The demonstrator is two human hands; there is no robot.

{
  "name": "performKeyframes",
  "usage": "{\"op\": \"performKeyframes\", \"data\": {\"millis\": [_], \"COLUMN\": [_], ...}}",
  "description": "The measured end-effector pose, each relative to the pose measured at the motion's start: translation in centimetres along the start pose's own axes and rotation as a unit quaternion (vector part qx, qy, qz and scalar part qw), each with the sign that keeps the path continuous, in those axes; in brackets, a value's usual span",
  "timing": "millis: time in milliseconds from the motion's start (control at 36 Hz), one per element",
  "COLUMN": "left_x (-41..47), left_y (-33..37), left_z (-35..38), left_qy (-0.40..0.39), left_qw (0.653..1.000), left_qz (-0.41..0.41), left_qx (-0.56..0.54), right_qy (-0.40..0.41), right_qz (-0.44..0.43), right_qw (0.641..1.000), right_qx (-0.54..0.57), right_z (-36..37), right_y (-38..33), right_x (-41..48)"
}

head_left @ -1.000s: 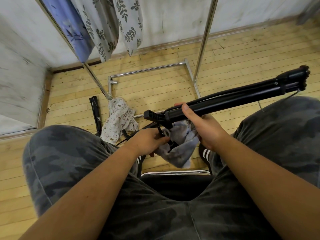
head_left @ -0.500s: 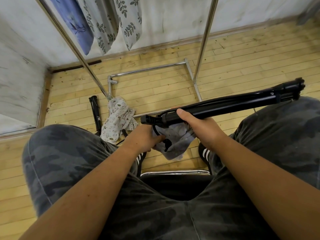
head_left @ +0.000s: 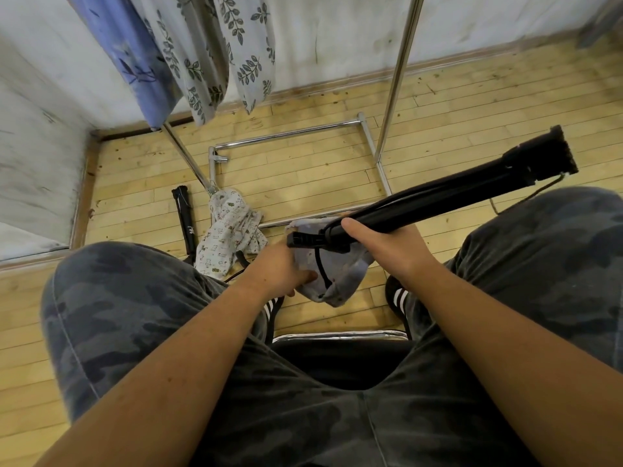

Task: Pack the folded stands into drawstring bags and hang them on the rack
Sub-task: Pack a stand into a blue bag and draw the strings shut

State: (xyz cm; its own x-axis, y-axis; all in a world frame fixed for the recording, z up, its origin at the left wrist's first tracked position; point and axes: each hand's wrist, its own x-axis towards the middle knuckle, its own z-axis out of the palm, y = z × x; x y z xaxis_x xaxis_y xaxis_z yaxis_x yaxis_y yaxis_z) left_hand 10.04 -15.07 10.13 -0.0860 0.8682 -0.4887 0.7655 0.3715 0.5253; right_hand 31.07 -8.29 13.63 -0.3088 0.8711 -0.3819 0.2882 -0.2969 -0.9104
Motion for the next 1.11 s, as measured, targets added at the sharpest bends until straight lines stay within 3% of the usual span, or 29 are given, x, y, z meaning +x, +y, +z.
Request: {"op": "performKeyframes", "data": {"millis": [167, 472, 639, 806, 1111], "left_x": [-0.4, -1.1, -1.0, -0.3, 0.0], "left_y": [0.6, 1.8, 1.8, -0.3, 0.1], "left_z": [-0.6, -0.8, -0.9, -1.2, -1.4], "left_qy": [0.026, 0.048, 0.045, 0.035, 0.137], "left_qw": [0.995, 0.992, 0.992, 0.997, 0.985], "left_qz": [0.030, 0.080, -0.007, -0.069, -0.045], "left_qx": [-0.088, -0.087, -0.115, -0.013, -0.091], "right_qy": [0.025, -0.034, -0.039, -0.012, 0.044], "right_qz": [-0.004, -0.106, -0.113, -0.077, -0.082], "right_qw": [0.999, 0.993, 0.992, 0.996, 0.987], "right_qx": [-0.033, -0.045, -0.047, -0.049, -0.128], "right_z": [-0.2, 0.1, 0.3, 0.3, 0.1], "right_y": [0.6, 2.3, 1.9, 1.8, 1.8], "right_x": [0.6, 1.1, 0.9, 0.8, 0.8]}}
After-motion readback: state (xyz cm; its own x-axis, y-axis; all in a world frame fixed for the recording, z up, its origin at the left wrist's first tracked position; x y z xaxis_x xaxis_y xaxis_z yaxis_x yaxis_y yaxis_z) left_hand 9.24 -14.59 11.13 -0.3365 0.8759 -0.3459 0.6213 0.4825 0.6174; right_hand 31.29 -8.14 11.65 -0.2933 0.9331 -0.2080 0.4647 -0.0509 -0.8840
